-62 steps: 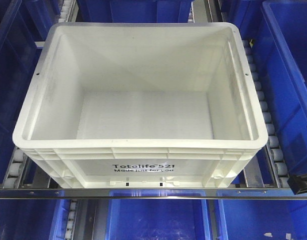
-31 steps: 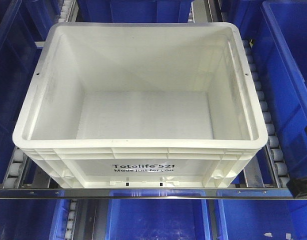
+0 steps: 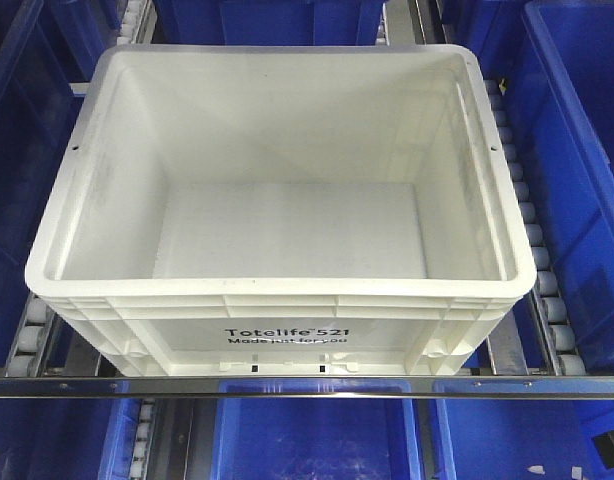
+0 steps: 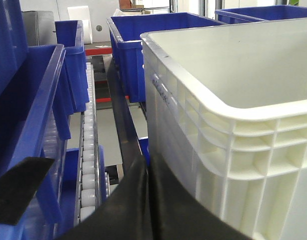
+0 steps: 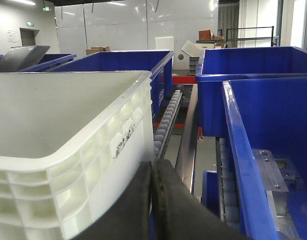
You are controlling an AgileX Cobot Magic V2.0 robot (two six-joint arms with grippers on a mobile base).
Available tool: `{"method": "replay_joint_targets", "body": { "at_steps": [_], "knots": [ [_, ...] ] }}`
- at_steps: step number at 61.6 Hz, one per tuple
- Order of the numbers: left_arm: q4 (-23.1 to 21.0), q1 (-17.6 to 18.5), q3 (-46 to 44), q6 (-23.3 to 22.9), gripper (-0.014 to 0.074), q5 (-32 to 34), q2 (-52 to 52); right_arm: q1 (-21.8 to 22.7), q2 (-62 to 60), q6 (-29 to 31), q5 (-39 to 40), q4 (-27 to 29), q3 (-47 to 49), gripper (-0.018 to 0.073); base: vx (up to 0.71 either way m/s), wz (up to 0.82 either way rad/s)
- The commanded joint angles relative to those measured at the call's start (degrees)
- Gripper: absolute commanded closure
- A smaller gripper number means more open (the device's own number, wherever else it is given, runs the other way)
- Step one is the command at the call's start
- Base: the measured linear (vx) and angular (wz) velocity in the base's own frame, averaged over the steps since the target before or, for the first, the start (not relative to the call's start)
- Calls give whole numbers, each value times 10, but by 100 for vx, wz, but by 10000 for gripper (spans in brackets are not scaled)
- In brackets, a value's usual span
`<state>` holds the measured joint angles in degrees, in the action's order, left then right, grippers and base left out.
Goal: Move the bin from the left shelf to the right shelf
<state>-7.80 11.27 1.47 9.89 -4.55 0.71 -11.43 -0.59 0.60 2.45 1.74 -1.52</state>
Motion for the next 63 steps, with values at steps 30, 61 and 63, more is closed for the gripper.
{"method": "replay_joint_targets", "body": {
  "at_steps": [30, 61, 63],
  "knots": [
    [-2, 3, -10, 0, 606, 41, 7, 4, -3, 6, 40, -3, -11, 566, 0, 0],
    [-2, 3, -10, 0, 606, 41, 7, 4, -3, 6, 40, -3, -11, 566, 0, 0],
    [-2, 3, -10, 0, 606, 41, 7, 4, -3, 6, 40, -3, -11, 566, 0, 0]
  ]
}}
